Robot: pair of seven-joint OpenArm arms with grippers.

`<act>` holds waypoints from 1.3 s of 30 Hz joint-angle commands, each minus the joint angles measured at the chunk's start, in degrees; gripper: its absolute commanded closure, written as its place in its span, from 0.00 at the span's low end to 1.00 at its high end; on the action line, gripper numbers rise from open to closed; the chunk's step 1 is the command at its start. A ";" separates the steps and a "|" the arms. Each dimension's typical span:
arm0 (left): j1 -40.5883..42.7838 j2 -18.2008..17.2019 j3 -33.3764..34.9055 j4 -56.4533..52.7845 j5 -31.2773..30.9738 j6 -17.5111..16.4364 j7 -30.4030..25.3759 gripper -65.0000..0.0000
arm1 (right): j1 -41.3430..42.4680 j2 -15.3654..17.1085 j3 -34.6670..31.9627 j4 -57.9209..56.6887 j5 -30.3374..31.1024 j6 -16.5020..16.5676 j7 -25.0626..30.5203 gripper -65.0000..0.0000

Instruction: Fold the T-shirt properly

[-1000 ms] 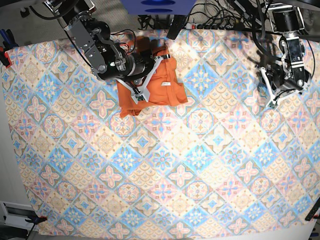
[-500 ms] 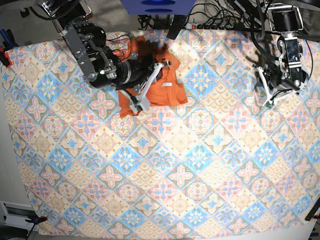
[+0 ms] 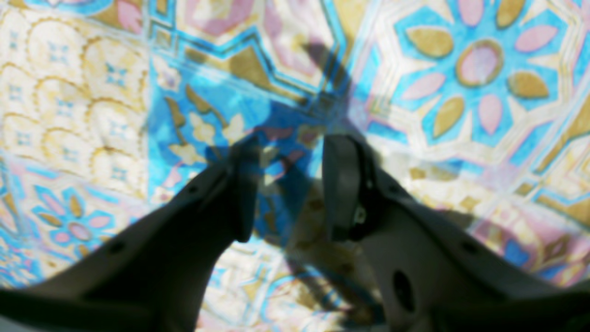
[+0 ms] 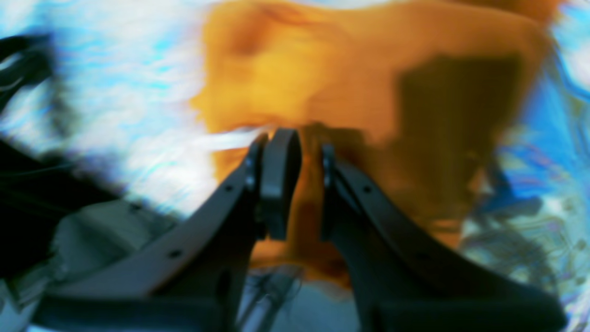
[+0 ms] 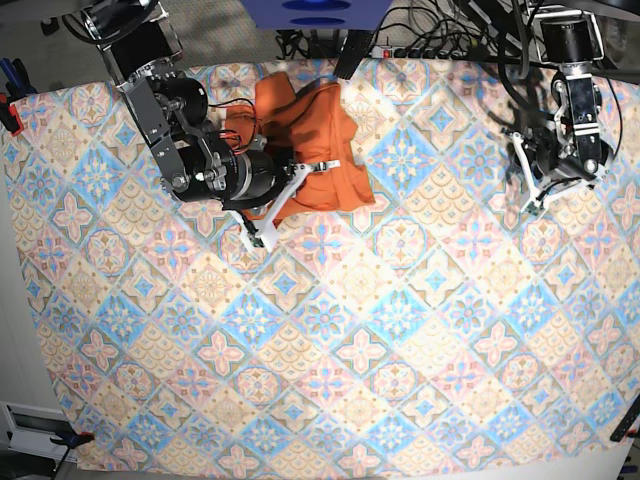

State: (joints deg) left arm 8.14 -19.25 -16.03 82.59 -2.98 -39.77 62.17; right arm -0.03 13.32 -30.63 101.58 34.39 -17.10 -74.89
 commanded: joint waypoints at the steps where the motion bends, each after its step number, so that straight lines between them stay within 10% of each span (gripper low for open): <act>1: 0.17 0.12 0.87 0.71 -0.14 -0.23 -0.15 0.67 | 0.60 0.08 -0.09 -2.02 0.29 0.18 0.83 0.86; 9: 1.84 5.22 12.30 1.94 -0.58 -0.23 0.29 0.69 | 0.52 0.35 -0.80 -5.62 0.11 6.77 2.59 0.86; 19: 11.07 4.43 16.25 24.09 -8.66 -0.23 0.47 0.69 | 0.52 2.19 -0.80 7.83 0.11 -2.72 2.41 0.90; 31: 10.45 3.64 28.56 18.91 -11.92 -0.23 1.96 0.69 | 0.34 3.34 3.60 7.83 0.29 -15.73 -1.55 0.90; 39: 8.52 6.01 31.28 14.60 -11.92 -0.23 1.87 0.69 | 0.43 3.34 7.73 7.83 0.11 -16.17 -2.69 0.90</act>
State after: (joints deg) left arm 17.34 -13.15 15.22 96.49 -14.41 -39.88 64.69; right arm -0.43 16.53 -23.11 108.42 33.85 -33.30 -77.60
